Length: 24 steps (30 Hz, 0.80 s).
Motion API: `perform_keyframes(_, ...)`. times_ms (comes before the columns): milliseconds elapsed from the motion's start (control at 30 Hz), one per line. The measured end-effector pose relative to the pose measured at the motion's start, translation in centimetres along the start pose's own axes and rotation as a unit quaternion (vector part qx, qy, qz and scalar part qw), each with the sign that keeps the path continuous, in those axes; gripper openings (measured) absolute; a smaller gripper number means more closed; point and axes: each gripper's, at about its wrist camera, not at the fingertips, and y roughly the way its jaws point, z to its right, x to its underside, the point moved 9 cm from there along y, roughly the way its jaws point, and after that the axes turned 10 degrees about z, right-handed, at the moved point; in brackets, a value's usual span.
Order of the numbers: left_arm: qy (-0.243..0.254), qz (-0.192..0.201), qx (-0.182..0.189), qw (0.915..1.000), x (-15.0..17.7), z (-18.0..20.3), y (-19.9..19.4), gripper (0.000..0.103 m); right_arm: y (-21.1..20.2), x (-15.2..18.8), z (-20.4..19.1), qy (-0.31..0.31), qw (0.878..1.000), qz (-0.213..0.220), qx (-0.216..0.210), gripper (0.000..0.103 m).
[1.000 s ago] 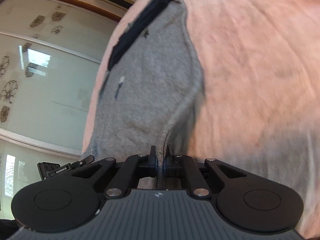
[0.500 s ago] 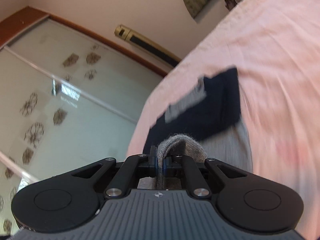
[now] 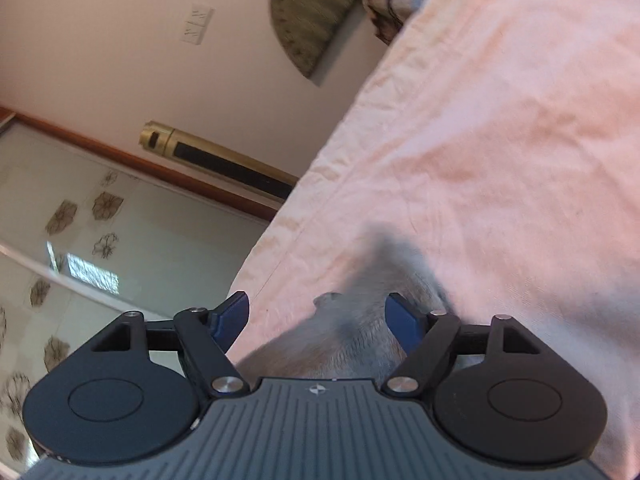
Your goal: Fold small clothes
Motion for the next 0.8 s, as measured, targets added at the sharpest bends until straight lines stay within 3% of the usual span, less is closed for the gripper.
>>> perform_keyframes(67, 0.009, 0.038, -0.028, 0.9988, -0.6, -1.3, -3.4, 0.093, -2.0, 1.0, -0.6, -0.034, 0.999, -0.013, 0.007, 0.076)
perform_keyframes(300, -0.036, 0.015, -0.047, 0.9982, 7.5, -5.1, -15.1, 0.093, -13.3, 8.6, 0.2, -0.063, 0.996, -0.053, 0.023, 0.08)
perform_keyframes(433, -0.067, 0.004, -0.082, 0.9944, 11.6, -6.7, -18.0, 0.093, -17.6, 12.7, 1.0, -0.018, 0.997, -0.067, 0.021, 0.081)
perform_keyframes(567, -0.105, 0.003, -0.069, 0.9921, 13.1, -5.9, -17.7, 0.094, -16.5, 14.2, 1.3, 0.003, 0.997, -0.071, 0.034, 0.083)
perform_keyframes(667, -0.179, -0.005, -0.032, 0.9834, 13.7, -4.8, -16.1, 0.093, -14.2, 13.2, 1.4, 0.039, 0.998, -0.022, 0.043, 0.086)
perform_keyframes(733, -0.194, -0.001, -0.032, 0.9805, 13.6, -4.6, -14.9, 0.093, -12.5, 12.8, 1.1, 0.053, 0.997, 0.006, 0.049, 0.089)
perform_keyframes(767, -0.198, 0.003, -0.038, 0.9794, 13.4, -4.5, -14.5, 0.086, -11.6, 12.8, 0.9, 0.047, 0.997, 0.013, 0.055, 0.089)
perform_keyframes(800, -0.202, -0.004, -0.043, 0.9785, 13.4, -4.6, -13.8, 0.056, -10.9, 12.9, 0.7, 0.04, 0.997, 0.016, 0.062, 0.089)
